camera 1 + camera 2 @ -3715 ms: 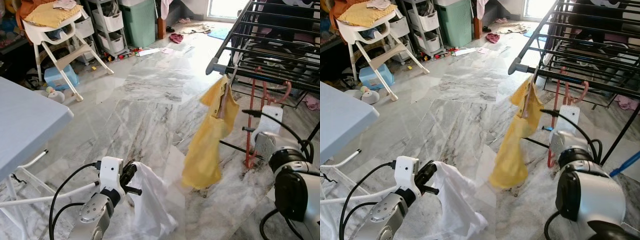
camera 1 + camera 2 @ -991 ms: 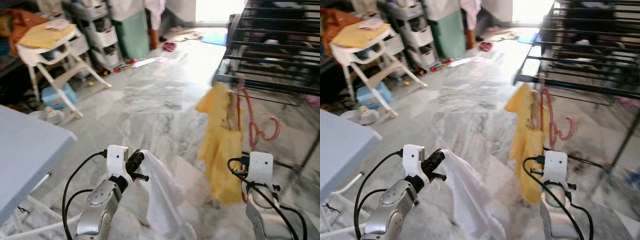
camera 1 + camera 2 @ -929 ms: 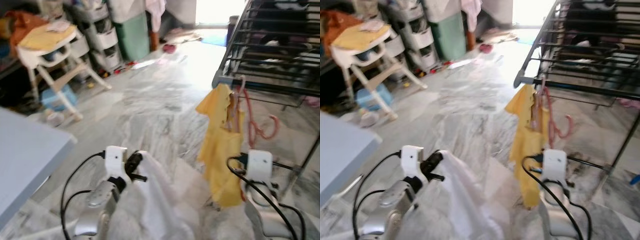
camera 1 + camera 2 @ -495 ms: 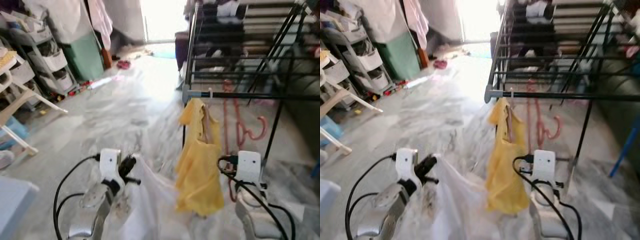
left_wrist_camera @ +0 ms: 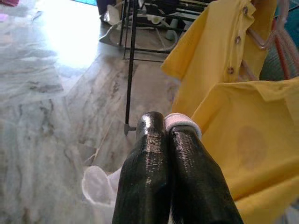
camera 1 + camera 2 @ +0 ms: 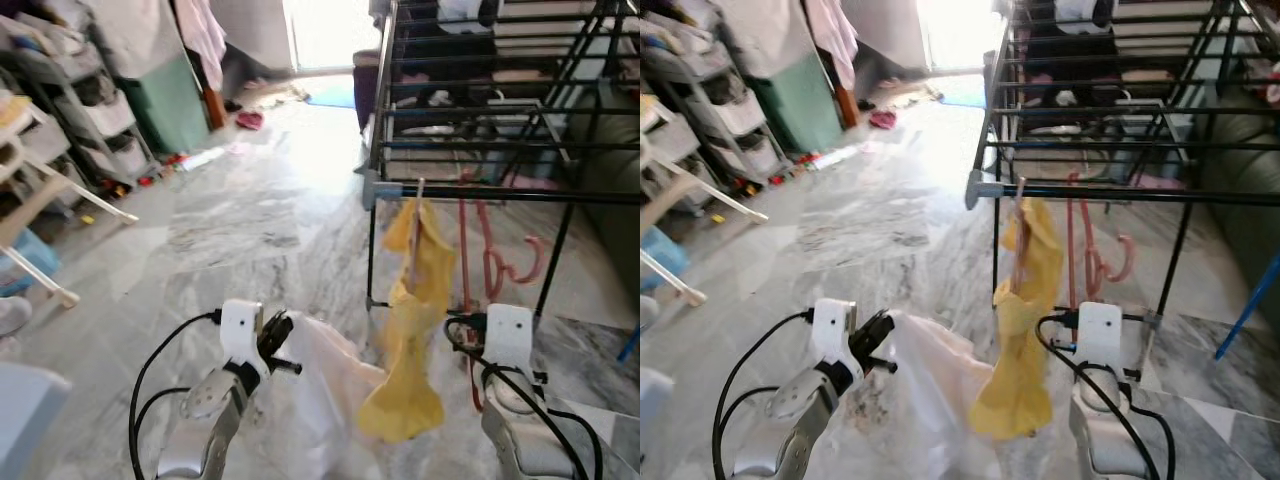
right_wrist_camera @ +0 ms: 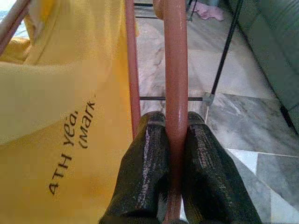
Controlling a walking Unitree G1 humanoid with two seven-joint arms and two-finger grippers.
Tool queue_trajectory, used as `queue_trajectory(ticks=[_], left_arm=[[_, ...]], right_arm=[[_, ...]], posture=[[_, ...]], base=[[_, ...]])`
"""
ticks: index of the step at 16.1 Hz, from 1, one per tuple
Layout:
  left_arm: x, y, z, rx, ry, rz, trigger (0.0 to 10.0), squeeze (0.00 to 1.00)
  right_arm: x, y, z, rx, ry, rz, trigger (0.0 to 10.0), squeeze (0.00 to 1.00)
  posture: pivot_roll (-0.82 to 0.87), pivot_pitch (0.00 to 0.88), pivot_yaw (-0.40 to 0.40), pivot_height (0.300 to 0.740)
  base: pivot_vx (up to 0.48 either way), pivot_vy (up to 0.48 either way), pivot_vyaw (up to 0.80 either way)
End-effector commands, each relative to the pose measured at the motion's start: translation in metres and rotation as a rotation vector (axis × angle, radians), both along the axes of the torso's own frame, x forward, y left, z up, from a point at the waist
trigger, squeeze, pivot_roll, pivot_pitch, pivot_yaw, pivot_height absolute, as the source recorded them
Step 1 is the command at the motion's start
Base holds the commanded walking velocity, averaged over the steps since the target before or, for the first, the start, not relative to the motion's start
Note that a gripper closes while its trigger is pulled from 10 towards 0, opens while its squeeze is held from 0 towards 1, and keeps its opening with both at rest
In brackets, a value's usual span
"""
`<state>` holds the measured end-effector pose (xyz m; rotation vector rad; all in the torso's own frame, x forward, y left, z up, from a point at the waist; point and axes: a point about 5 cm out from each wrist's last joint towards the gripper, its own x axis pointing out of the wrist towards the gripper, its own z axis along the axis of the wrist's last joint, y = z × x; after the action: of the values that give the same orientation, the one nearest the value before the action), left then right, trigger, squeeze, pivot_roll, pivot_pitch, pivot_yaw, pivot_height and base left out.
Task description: Hang hanger
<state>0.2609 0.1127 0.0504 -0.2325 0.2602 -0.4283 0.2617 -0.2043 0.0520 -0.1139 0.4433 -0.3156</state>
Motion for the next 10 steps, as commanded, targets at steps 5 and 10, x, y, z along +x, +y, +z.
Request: queue_trajectory(ticks=[5, 10], left_arm=[[0.003, -0.001, 0.008, 0.011, -0.031, -0.023, 10.0, 0.00], [0.001, -0.008, 0.014, -0.019, -0.051, -0.111, 10.0, 0.00]], right_arm=[[0.017, -0.015, 0.015, -0.014, -0.007, -0.040, 10.0, 0.00], [0.059, -0.043, 0.050, -0.007, -0.055, -0.050, 10.0, 0.00]], posture=[[-0.16, 0.031, 0.116, 0.740], [-0.16, 0.026, 0.119, 0.740]], base=[[0.000, 0.000, 0.00], [0.000, 0.000, 0.00]])
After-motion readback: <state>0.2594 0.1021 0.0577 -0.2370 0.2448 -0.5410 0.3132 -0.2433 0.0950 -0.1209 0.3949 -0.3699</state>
